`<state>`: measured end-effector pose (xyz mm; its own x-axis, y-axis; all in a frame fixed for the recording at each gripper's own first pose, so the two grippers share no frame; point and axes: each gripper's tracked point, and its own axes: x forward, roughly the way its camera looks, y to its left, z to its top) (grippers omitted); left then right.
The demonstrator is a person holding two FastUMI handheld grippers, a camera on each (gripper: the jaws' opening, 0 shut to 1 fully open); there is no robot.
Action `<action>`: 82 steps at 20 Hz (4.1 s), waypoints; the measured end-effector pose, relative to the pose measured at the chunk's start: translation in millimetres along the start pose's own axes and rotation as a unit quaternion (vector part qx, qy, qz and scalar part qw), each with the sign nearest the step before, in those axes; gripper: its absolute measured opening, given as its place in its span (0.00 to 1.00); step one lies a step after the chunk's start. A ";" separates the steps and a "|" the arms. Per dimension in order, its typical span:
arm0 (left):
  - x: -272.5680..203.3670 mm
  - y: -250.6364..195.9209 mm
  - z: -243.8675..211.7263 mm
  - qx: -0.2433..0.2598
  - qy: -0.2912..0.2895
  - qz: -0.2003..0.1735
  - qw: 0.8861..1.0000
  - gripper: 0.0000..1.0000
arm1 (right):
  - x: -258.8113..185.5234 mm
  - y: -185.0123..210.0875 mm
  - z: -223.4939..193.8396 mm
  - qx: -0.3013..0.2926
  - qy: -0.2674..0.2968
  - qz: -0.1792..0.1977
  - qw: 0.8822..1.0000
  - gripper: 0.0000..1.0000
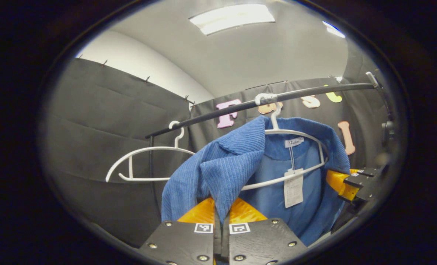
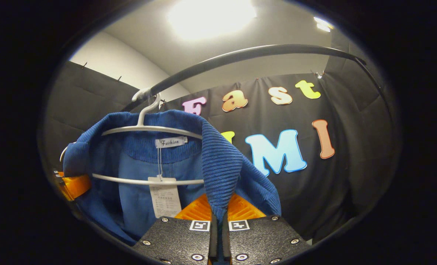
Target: Grasp the clothes on the hanger with both hands and then place them into the laundry hamper below.
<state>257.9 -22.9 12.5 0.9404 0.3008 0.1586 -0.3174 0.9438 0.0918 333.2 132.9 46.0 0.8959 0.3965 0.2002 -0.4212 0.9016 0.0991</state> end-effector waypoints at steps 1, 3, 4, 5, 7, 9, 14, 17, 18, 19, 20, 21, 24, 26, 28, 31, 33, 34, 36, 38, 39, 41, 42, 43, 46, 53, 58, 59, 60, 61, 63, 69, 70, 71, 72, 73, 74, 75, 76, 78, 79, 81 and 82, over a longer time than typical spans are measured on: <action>-2.0 1.8 6.6 0.000 -0.006 -0.003 1.000 0.01 | 2.6 -6.9 6.7 -0.001 -0.007 -0.006 1.000 0.04; -7.5 7.5 20.1 0.002 -0.017 -0.005 1.000 0.01 | 8.4 -19.6 15.6 -0.002 -0.019 -0.017 1.000 0.04; -11.2 10.9 28.5 0.003 -0.022 -0.004 1.000 0.01 | 10.8 -25.7 19.2 -0.001 -0.022 -0.021 1.000 0.04; -13.1 15.4 36.8 0.001 -0.026 -0.005 1.000 0.01 | 13.1 -30.8 23.2 0.000 -0.027 -0.025 0.999 0.04; -14.9 24.2 50.4 -0.002 -0.036 0.000 0.999 0.01 | 15.0 -38.5 30.4 0.000 -0.034 -0.031 0.999 0.04; -18.2 36.8 63.2 -0.001 -0.044 0.007 0.999 0.01 | 18.7 -45.4 36.2 -0.005 -0.040 -0.033 0.999 0.04; -10.2 53.4 87.1 -0.002 -0.056 0.010 0.998 0.07 | 34.7 -59.1 49.0 -0.020 -0.056 -0.034 0.998 0.04; -2.7 62.3 102.9 0.002 -0.064 0.004 0.998 0.07 | 42.4 -66.2 49.9 -0.020 -0.054 -0.037 0.998 0.04; 0.6 64.7 107.1 0.003 -0.066 0.002 0.998 0.07 | 46.1 -70.0 48.8 -0.021 -0.052 -0.039 0.998 0.04; 4.0 68.9 111.6 0.004 -0.068 0.001 0.998 0.07 | 49.8 -75.7 48.3 -0.022 -0.050 -0.044 0.998 0.04; 7.8 72.9 116.7 0.004 -0.073 0.000 0.997 0.07 | 52.3 -79.3 46.1 -0.020 -0.048 -0.045 0.998 0.04; 11.3 76.4 121.4 0.007 -0.076 -0.002 0.997 0.07 | 55.4 -79.9 42.4 -0.015 -0.042 -0.043 0.998 0.04; 23.6 88.0 130.0 0.021 -0.081 -0.013 0.996 0.07 | 61.5 -80.9 28.4 -0.011 -0.027 -0.035 0.999 0.04; 34.5 93.3 128.3 0.019 -0.078 -0.025 0.996 0.07 | 63.4 -80.2 22.4 -0.008 -0.021 -0.032 0.999 0.04; 47.7 95.8 124.1 0.027 -0.073 -0.037 0.996 0.01 | 66.0 -79.6 15.3 -0.002 -0.012 -0.030 0.999 0.04; 61.8 93.6 118.9 0.047 -0.071 -0.070 0.994 0.07 | 71.1 -82.8 4.4 0.009 0.007 -0.029 1.000 0.04; 68.8 94.2 111.6 0.060 -0.063 -0.087 0.992 0.01 | 70.4 -84.0 1.6 0.007 0.012 -0.030 0.999 0.02; 72.0 95.1 106.3 0.063 -0.057 -0.093 0.992 0.01 | 69.2 -84.0 -0.5 0.004 0.014 -0.030 0.999 0.04; 78.4 98.7 94.9 0.060 -0.041 -0.104 0.992 0.01 | 69.2 -82.8 -7.8 0.007 0.023 -0.028 0.999 0.04; 85.2 100.7 85.2 0.042 -0.030 -0.111 0.992 0.01 | 69.3 -82.6 -14.3 0.015 0.033 -0.026 0.999 0.05; 87.2 102.3 80.9 0.041 -0.026 -0.112 0.993 0.01 | 69.4 -83.6 -15.4 0.016 0.034 -0.026 0.999 0.05; 87.4 104.4 72.8 0.045 -0.020 -0.118 0.992 0.01 | 70.3 -85.5 -17.4 0.019 0.038 -0.029 0.999 0.05; 86.4 104.8 69.5 0.044 -0.016 -0.123 0.991 0.01 | 70.6 -86.4 -18.8 0.025 0.041 -0.031 0.998 0.05; 85.2 104.4 66.1 0.043 -0.011 -0.128 0.991 0.01 | 72.0 -88.9 -19.5 0.034 0.043 -0.034 0.998 0.05; 85.2 101.3 74.2 0.039 -0.014 -0.136 0.990 0.01 | 77.3 -92.6 -7.6 0.058 0.029 -0.040 0.997 0.05; 92.9 94.9 69.1 0.035 -0.012 -0.142 0.989 0.01 | 88.1 -97.9 -25.4 0.059 0.049 -0.051 0.996 0.05; 89.4 98.8 55.7 0.009 -0.001 -0.140 0.990 0.01 | 83.1 -91.1 -44.3 0.075 0.073 -0.039 0.994 0.06; 87.3 100.5 55.5 0.002 -0.001 -0.139 0.990 0.01 | 83.2 -88.4 -49.1 0.087 0.079 -0.035 0.992 0.06; 84.6 102.5 55.2 -0.006 -0.003 -0.139 0.990 0.01 | 79.9 -85.5 -51.6 0.097 0.083 -0.031 0.991 0.06; 81.9 103.3 56.6 -0.013 -0.006 -0.139 0.990 0.01 | 79.4 -84.7 -53.3 0.101 0.085 -0.028 0.991 0.06; 83.3 104.0 54.2 -0.016 -0.002 -0.139 0.990 0.01 | 81.4 -82.0 -56.2 0.111 0.092 -0.020 0.989 0.06; 77.0 92.3 43.3 -0.015 0.020 -0.147 0.989 0.01 | 105.1 -88.1 -59.3 0.213 0.115 -0.019 0.970 0.06; 77.4 88.2 38.7 -0.014 0.027 -0.149 0.988 0.01 | 109.1 -88.7 -70.5 0.221 0.127 -0.020 0.967 0.06; 78.3 84.7 34.2 -0.015 0.031 -0.149 0.988 0.00 | 110.0 -88.3 -80.8 0.228 0.142 -0.020 0.963 0.06; 79.1 82.1 31.6 -0.016 0.034 -0.148 0.988 0.01 | 106.0 -87.1 -89.0 0.232 0.150 -0.020 0.961 0.06; 79.6 80.1 29.7 -0.020 0.034 -0.147 0.988 0.01 | 103.2 -87.0 -96.2 0.230 0.156 -0.020 0.960 0.06; 77.4 81.0 26.9 -0.024 0.035 -0.145 0.988 0.01 | 97.3 -85.2 -103.3 0.223 0.162 -0.018 0.961 0.06; 77.6 81.8 25.0 -0.029 0.037 -0.143 0.989 0.01 | 93.6 -83.6 -109.5 0.216 0.170 -0.014 0.961 0.06; 75.5 83.6 21.4 -0.034 0.040 -0.139 0.989 0.01 | 88.0 -80.5 -115.8 0.211 0.177 -0.010 0.961 0.06; 69.0 91.4 13.3 -0.043 0.046 -0.129 0.990 0.01 | 79.8 -75.2 -125.0 0.208 0.189 -0.004 0.960 0.06; 64.8 95.1 9.6 -0.045 0.048 -0.124 0.990 0.01 | 77.3 -73.2 -129.1 0.206 0.193 -0.001 0.959 0.06; 56.0 102.0 1.9 -0.050 0.053 -0.114 0.991 0.01 | 67.5 -67.0 -135.3 0.195 0.202 0.005 0.960 0.06; 50.3 105.5 -1.4 -0.053 0.057 -0.111 0.991 0.01 | 59.3 -61.8 -138.1 0.190 0.208 0.009 0.960 0.06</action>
<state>272.0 91.9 28.8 0.9951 0.0929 0.0343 -0.0932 0.9956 0.0078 431.9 124.7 -82.8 0.8343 0.5166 -0.1926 -0.3867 0.7972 0.4635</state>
